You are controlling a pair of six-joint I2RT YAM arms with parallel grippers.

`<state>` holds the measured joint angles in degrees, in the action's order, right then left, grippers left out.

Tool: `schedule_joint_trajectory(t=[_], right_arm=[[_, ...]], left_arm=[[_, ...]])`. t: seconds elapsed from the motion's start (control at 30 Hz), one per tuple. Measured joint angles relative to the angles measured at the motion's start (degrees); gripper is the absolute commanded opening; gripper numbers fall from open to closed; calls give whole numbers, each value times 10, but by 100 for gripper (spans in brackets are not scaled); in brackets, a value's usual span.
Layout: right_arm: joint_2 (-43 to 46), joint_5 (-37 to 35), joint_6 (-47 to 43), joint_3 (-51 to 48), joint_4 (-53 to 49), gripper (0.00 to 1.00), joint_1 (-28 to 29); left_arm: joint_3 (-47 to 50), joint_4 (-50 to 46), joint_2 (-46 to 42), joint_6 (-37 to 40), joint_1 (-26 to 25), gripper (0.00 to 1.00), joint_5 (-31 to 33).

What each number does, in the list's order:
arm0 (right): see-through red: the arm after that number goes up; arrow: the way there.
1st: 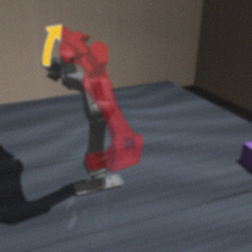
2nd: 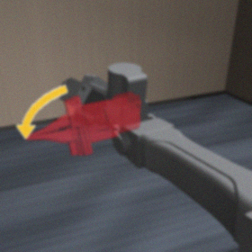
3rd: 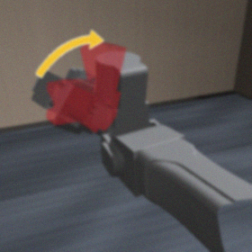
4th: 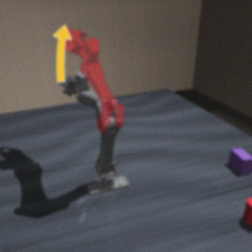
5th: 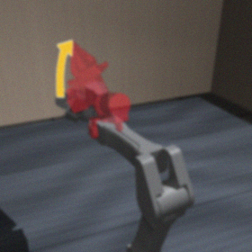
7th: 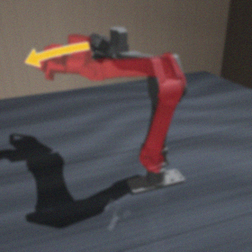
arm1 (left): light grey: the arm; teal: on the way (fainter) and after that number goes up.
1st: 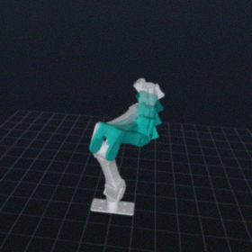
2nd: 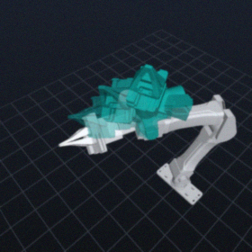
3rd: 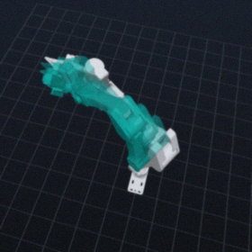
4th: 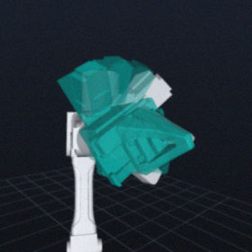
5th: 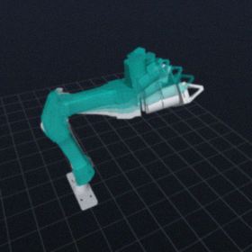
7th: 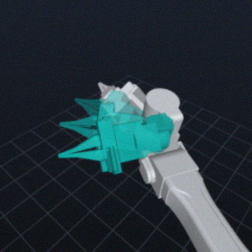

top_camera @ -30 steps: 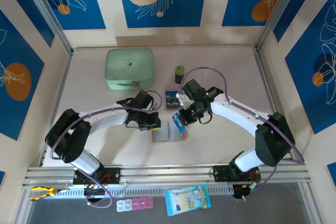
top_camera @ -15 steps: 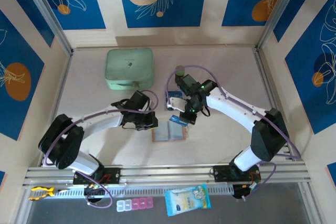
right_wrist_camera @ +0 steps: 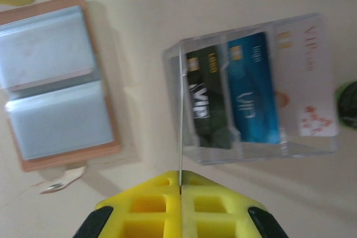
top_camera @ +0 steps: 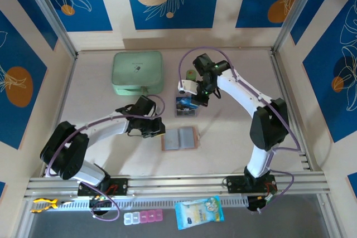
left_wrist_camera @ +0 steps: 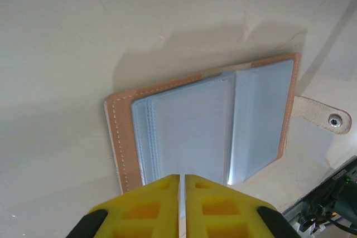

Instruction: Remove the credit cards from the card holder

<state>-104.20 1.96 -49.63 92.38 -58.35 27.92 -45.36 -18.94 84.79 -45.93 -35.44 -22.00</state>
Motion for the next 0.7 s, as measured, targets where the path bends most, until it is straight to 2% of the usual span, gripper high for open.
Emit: schedule_joint_trajectory(t=[0.4, 0.6, 0.7], right_arm=[[-138, 33, -59, 144, -28, 0, -42], [-160, 39, -76, 153, -36, 0, -43], [-168, 39, -81, 153, -42, 4, -43]], left_arm=[[0, -10, -10, 14, 24, 10, -5], [0, -16, -17, 15, 28, 10, -5], [1, -16, -19, 15, 29, 10, -5]])
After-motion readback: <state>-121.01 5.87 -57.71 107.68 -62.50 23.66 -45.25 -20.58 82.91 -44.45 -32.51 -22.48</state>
